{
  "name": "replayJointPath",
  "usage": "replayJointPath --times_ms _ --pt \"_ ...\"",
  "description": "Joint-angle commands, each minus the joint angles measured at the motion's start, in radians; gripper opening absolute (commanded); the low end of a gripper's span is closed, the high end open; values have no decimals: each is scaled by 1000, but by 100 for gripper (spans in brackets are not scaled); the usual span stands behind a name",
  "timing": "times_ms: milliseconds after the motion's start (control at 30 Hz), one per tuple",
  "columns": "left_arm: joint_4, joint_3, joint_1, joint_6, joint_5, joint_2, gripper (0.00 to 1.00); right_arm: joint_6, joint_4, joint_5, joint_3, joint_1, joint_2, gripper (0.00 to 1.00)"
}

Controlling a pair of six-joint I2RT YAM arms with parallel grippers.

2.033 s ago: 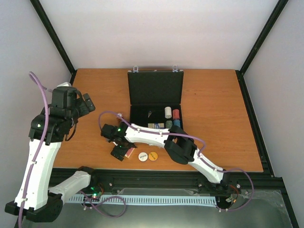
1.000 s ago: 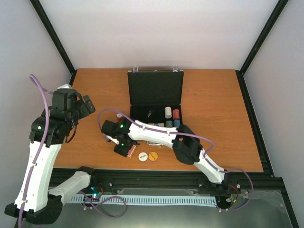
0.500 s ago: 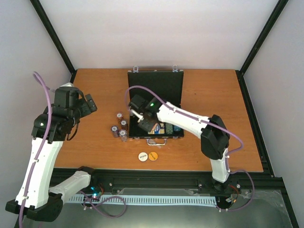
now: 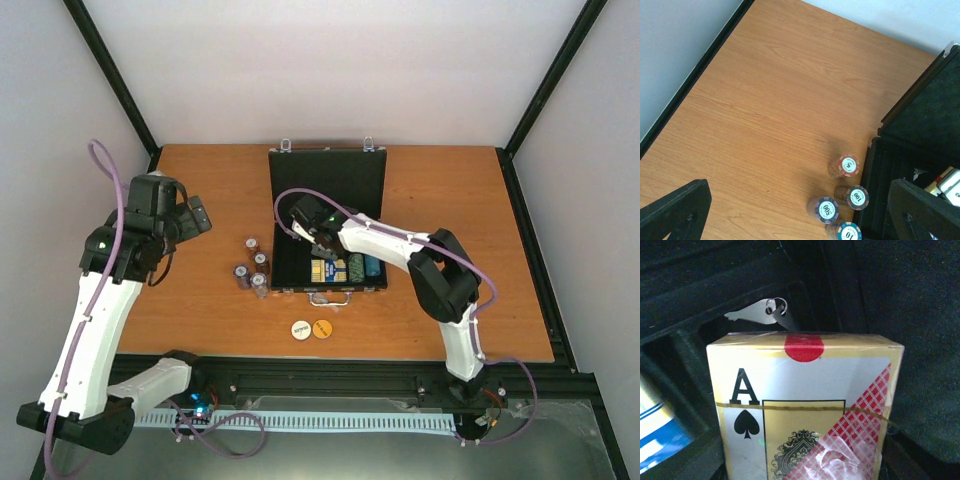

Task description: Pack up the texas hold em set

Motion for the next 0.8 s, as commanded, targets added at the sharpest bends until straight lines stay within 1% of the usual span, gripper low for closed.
replayJointPath --times_ms 0,200,367,467,533,633,733,767 --pt "20 3 3 1 -16 24 100 -85 112 46 17 -29 32 35" --pt "28 5 3 -11 -18 48 100 -105 134 12 36 -65 55 38" --pt "33 2 3 -14 -23 64 100 -97 136 -39 40 -67 61 44" --pt "40 5 4 -12 -22 79 100 -87 124 -64 66 -67 75 45" --pt "44 8 3 -11 -17 90 100 -76 99 -107 89 -67 86 46" --pt "48 9 3 -9 -14 101 100 -62 83 -140 101 -67 101 53" --pt "49 6 3 -8 -14 100 100 -62 89 -128 93 -66 114 55" --pt "49 5 3 -7 -14 98 100 -61 91 -130 92 -66 115 57"
